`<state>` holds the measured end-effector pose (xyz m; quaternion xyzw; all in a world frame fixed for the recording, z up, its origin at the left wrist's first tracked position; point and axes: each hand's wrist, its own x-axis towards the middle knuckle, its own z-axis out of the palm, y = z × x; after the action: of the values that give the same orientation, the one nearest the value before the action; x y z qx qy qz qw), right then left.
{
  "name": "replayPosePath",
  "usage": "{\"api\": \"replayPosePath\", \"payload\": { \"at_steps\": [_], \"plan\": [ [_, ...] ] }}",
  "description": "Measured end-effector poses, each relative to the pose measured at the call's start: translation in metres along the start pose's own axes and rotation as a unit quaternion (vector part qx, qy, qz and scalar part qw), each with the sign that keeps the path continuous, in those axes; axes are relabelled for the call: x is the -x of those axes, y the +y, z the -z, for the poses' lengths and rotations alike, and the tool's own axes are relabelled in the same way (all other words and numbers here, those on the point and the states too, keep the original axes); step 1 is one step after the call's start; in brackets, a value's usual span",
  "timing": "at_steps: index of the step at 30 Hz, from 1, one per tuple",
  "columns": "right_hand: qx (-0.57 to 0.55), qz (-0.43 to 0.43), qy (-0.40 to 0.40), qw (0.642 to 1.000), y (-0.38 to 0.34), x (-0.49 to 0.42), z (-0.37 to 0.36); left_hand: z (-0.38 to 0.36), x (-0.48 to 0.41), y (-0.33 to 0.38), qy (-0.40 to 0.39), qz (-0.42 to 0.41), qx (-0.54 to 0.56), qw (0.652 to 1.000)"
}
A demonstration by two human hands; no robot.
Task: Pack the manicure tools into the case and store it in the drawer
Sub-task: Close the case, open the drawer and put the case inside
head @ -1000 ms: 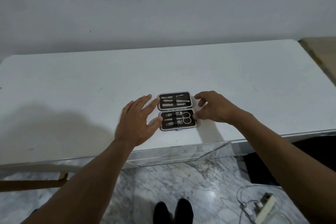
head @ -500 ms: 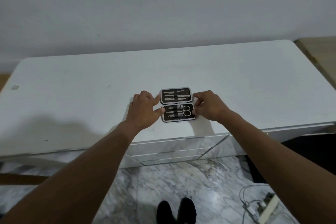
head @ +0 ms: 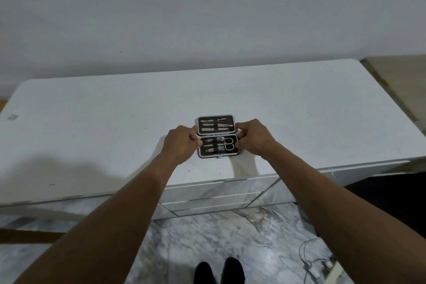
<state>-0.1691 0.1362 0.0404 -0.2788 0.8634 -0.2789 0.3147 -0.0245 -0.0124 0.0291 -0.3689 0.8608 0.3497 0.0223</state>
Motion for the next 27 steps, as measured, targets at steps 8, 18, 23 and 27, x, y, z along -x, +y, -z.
{"api": "replayPosePath", "payload": {
  "at_steps": [8,18,23,27],
  "plan": [
    [-0.031,0.000,0.016,0.999,0.004,0.003,-0.003,-0.004,0.003,0.006,0.042,0.055,0.137,0.988],
    [-0.098,0.024,0.072,0.992,0.006,0.016,-0.011,-0.012,0.010,0.002,0.086,0.065,0.235,0.966],
    [-0.163,0.021,0.082,0.983,0.009,0.016,-0.017,-0.015,0.011,0.002,0.102,0.065,0.257,0.959],
    [-0.208,0.001,0.089,0.974,0.013,0.018,-0.020,-0.018,0.017,0.003,0.113,0.052,0.273,0.954]
  ]
}}
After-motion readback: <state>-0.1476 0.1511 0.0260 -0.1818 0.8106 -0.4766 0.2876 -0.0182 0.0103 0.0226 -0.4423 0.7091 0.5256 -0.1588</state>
